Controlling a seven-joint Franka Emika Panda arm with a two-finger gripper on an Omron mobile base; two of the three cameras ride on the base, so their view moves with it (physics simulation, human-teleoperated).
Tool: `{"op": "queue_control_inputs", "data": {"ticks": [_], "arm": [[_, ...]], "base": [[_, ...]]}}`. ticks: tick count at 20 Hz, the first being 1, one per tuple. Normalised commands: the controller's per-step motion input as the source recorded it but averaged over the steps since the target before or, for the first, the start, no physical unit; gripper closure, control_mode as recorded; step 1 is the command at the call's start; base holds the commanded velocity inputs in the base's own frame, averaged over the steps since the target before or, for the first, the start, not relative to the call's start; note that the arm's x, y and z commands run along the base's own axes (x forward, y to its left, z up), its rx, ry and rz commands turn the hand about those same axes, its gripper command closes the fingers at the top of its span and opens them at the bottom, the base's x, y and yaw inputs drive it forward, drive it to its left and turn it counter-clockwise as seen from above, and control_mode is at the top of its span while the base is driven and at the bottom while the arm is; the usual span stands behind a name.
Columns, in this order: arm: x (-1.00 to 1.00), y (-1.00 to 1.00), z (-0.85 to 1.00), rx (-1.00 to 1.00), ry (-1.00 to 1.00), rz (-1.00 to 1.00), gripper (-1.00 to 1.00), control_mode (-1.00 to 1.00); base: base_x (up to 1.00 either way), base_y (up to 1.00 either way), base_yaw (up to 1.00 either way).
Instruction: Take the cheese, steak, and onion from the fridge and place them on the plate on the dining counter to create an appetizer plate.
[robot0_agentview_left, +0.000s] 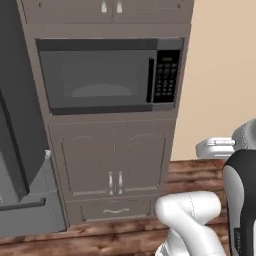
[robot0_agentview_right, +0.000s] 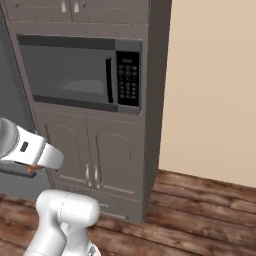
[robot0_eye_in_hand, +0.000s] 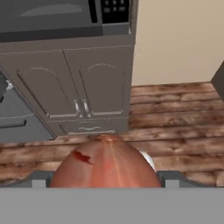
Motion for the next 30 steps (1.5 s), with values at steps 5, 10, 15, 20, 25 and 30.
{"op": "queue_control_inputs", "data": {"ticks": [5,10,15,20,25,30], "arm": [[0.00,0.00,0.00,0.00,0.00,0.00,1.00,1.00],[0.00,0.00,0.00,0.00,0.00,0.00,1.00,1.00],[0.00,0.00,0.00,0.00,0.00,0.00,1.00,1.00],[0.00,0.00,0.00,0.00,0.00,0.00,1.00,1.00],[0.00,0.00,0.00,0.00,0.00,0.00,1.00,1.00],[0.00,0.00,0.00,0.00,0.00,0.00,1.00,1.00]], "base": [[-0.19,-1.00,0.00],[-0.46,-1.00,0.00],[-0.97,-0.92,0.00],[-1.00,-0.69,0.00],[-1.00,-0.22,0.00],[-1.00,0.00,0.00]]}}
